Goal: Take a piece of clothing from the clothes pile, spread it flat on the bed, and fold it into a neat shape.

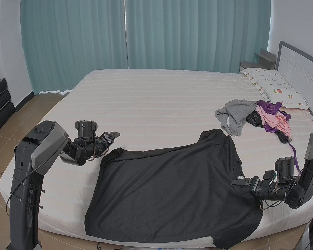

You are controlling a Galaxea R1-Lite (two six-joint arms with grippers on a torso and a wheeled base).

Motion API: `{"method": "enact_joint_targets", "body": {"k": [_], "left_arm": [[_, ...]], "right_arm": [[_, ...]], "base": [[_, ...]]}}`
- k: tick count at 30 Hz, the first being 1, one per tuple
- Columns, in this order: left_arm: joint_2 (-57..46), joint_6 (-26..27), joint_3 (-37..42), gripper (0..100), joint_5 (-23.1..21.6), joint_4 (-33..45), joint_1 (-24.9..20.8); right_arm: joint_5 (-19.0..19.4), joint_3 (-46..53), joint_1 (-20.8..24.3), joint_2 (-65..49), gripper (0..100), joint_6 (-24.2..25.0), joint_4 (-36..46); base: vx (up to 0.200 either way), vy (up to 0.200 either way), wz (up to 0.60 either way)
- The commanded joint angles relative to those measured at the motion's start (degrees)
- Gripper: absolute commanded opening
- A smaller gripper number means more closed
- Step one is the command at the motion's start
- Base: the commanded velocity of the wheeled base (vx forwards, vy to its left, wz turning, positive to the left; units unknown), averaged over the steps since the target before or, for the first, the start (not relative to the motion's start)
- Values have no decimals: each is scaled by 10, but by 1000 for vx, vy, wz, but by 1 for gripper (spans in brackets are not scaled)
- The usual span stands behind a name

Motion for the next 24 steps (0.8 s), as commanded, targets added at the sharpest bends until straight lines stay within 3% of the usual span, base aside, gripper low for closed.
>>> {"method": "enact_joint_targets", "body": {"k": [1,7,15,16,24], "left_arm": [[-6,13,14,100,-1,0,-6],[-2,70,36,100,0,-6,-19],[5,90,43,100,2,-11,-27],[7,90,42,0,4,-11,-27],[14,89,25,0,6,-11,-12]], "right_arm": [[0,0,0,1,100,0,0],[0,0,5,2,100,-1,0],[0,0,5,3,100,-1,0],[0,0,5,4,100,-1,0],[-4,0,4,2,100,-1,0]], "base": [[0,0,0],[0,0,0],[0,0,0],[0,0,0],[0,0,0]]}}
